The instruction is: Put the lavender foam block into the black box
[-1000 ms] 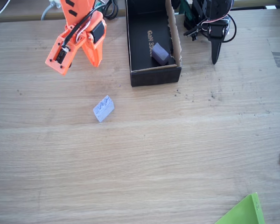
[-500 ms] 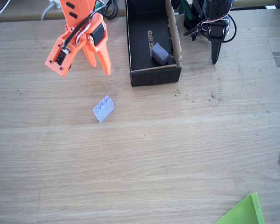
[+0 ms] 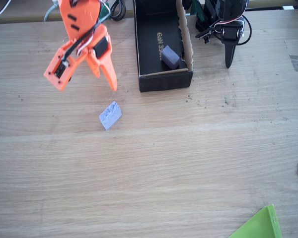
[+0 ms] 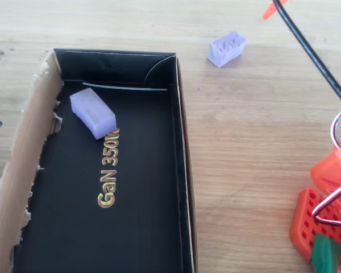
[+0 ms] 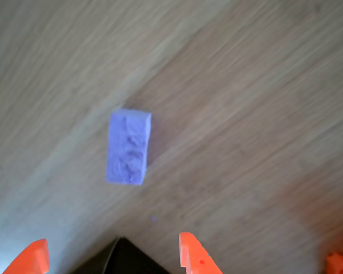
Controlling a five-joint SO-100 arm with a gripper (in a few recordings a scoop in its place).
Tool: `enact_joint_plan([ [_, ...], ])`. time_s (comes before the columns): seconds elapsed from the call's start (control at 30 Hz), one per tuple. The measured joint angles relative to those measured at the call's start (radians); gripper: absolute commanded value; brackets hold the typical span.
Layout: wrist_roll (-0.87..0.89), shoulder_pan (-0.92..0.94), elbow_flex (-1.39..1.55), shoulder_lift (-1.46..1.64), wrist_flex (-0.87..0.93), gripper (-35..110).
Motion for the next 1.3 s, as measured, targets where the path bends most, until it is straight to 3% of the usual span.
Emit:
enact_joint_plan([
  [1.3,0.023,-0.002,-0.002,-0.371,-0.221,26],
])
